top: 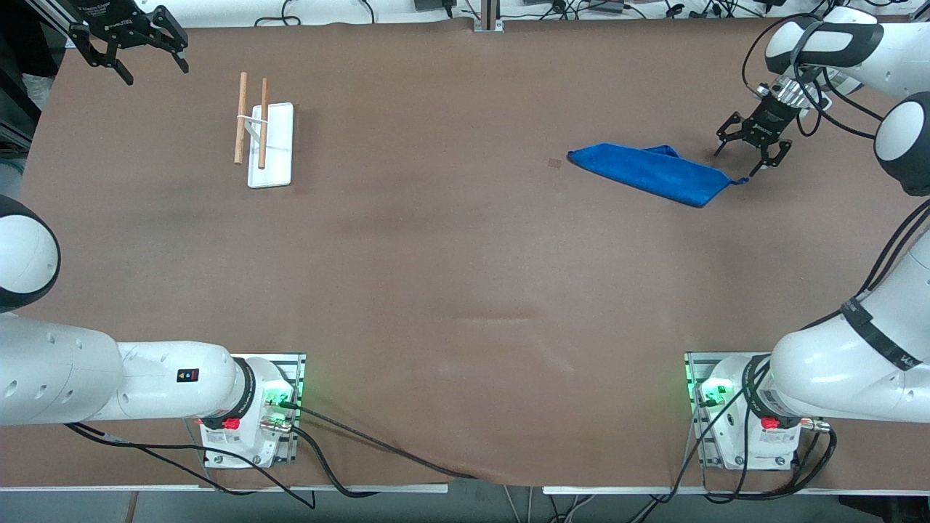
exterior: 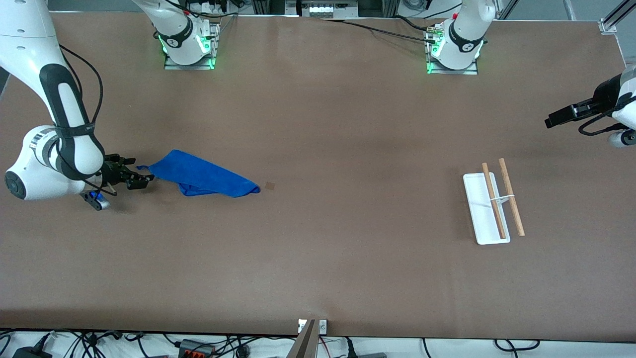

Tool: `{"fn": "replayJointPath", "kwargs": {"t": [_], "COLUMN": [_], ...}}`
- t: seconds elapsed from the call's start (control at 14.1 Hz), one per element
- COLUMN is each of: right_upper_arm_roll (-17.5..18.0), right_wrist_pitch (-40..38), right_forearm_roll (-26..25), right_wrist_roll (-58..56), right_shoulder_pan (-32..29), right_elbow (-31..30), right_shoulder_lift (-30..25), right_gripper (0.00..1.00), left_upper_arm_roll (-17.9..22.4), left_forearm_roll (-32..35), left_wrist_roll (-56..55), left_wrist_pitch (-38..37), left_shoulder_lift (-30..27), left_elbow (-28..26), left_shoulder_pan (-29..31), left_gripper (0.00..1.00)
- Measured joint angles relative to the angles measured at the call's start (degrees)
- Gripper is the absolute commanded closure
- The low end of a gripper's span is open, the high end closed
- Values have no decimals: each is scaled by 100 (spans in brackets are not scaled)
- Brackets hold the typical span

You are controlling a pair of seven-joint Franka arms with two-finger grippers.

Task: Pass towel and hang on rack
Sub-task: 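Lower the right gripper and pinch the blue towel's corner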

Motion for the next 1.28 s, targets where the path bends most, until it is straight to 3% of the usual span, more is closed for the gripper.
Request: {"fn": "replayJointPath", "kwargs": {"t": [0.21,0.57,1.28], "right_upper_arm_roll": [0,0,1], "right_wrist_pitch": [70,144,132], "right_forearm_roll": [104,315,354], "right_wrist_roll": [-57,-248,-357], "right_shoulder_pan": [-9,-51,-61], "right_elbow": [0,0,8], "right_shoulder_lift": [129,322,317], "right_gripper": [2,18,66], "left_upper_arm_roll": [0,0,0], "left_forearm_roll": [-1,-3,-79], "left_wrist_roll": [0,0,0], "left_wrist_pitch": [0,0,0], "left_shoulder_lift": [1,4,4], "left_elbow": [0,0,0], "left_shoulder_pan": [0,0,22], "left_gripper": [0,0,0]}}
